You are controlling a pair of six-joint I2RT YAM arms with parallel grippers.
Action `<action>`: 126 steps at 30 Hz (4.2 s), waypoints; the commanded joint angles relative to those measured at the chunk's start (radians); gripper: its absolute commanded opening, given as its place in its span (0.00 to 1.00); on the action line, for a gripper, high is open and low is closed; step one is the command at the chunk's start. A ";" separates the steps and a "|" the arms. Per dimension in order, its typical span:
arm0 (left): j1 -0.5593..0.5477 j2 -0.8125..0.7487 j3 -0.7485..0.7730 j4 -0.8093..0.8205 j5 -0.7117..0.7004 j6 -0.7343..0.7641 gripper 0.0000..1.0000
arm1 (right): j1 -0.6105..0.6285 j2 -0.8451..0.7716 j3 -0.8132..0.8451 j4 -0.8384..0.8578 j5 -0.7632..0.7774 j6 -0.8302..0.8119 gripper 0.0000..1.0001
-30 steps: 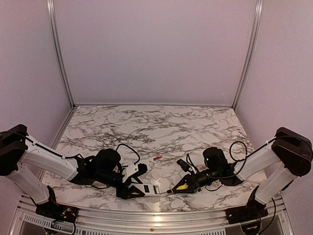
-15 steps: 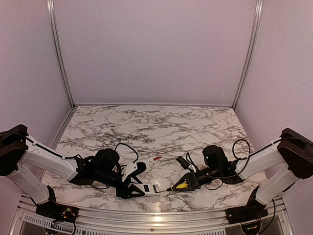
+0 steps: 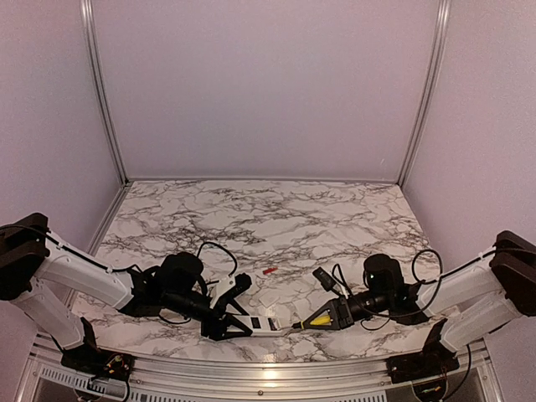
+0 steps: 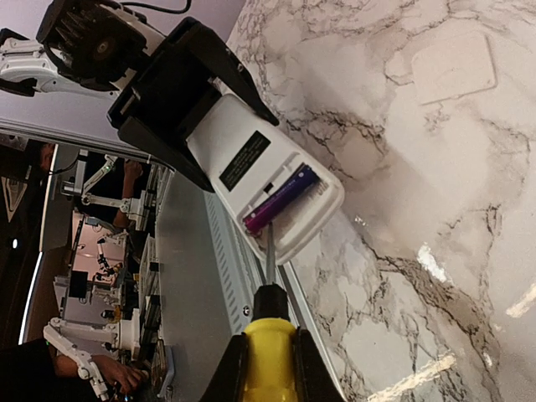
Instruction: Unload the batteries from the remote control
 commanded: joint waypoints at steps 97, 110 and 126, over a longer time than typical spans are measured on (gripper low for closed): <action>-0.003 0.046 0.120 -0.210 0.011 0.203 0.00 | 0.033 -0.158 0.350 -0.796 0.145 -0.222 0.00; -0.004 0.073 0.141 -0.218 0.006 0.227 0.00 | 0.033 -0.096 0.320 -0.767 0.190 -0.187 0.00; -0.006 0.095 0.153 -0.205 0.022 0.205 0.00 | 0.033 0.043 0.276 -0.478 0.071 -0.130 0.00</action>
